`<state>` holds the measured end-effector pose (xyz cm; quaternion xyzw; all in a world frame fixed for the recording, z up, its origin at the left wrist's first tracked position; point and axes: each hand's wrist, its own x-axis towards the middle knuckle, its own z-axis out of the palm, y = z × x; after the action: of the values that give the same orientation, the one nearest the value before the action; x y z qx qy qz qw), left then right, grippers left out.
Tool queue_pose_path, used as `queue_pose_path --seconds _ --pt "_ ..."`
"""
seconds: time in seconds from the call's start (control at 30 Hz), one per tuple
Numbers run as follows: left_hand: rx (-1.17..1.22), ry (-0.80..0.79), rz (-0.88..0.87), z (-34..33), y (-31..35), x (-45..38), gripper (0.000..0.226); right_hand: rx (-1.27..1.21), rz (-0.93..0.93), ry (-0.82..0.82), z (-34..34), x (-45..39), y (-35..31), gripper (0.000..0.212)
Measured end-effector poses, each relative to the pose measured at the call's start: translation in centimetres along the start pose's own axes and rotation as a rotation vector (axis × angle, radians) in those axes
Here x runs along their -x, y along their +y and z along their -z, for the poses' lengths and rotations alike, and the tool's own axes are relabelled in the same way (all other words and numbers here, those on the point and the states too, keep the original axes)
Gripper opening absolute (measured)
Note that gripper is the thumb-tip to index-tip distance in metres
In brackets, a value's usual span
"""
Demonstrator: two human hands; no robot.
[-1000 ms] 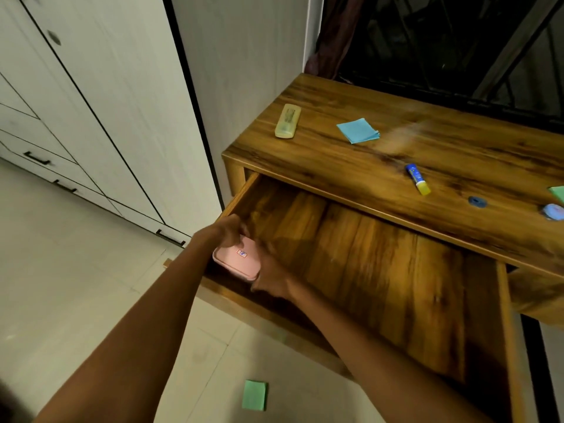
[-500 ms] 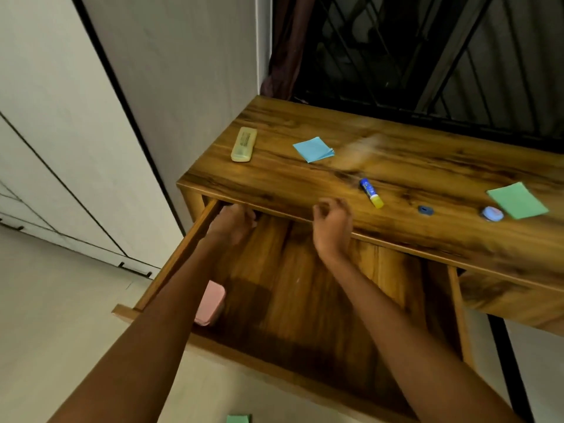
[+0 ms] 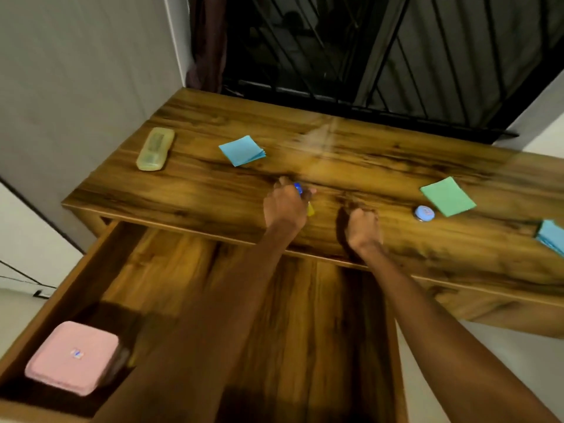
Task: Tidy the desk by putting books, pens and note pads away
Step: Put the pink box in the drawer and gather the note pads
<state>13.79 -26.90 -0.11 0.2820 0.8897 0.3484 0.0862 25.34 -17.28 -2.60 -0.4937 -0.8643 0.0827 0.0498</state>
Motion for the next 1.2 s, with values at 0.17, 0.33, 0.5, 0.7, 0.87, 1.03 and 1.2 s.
queue_pose_path --seconds 0.17,0.33,0.5,0.7,0.87,1.03,1.2 --pt "-0.201 -0.110 0.043 -3.3 1.9 -1.8 0.080 0.065 0.189 0.122 -0.8 0.5 1.4 0.039" --pt "-0.328 -0.147 0.002 -4.5 1.7 -2.0 0.055 -0.078 0.267 0.146 -1.9 0.1 2.2 0.039" --pt "-0.378 -0.322 -0.042 -1.0 -0.5 -2.1 0.039 -0.473 0.157 0.228 -2.3 1.4 0.2 0.030" --pt "-0.344 -0.710 -0.097 8.7 -10.5 -2.1 0.047 -0.638 0.228 0.300 -3.5 7.7 -6.8 0.024" --pt "-0.375 -0.852 0.104 14.4 -19.0 1.9 0.040 -0.691 0.333 -0.121 -6.3 14.5 -12.9 0.019" --pt "-0.557 -1.001 0.035 15.3 -22.3 7.5 0.044 -0.531 0.316 -0.676 -9.0 20.0 -15.7 0.021" --pt "-0.680 -1.026 -0.038 12.6 -22.4 11.2 0.047 -0.250 0.360 -0.856 -11.2 22.2 -16.4 0.023"
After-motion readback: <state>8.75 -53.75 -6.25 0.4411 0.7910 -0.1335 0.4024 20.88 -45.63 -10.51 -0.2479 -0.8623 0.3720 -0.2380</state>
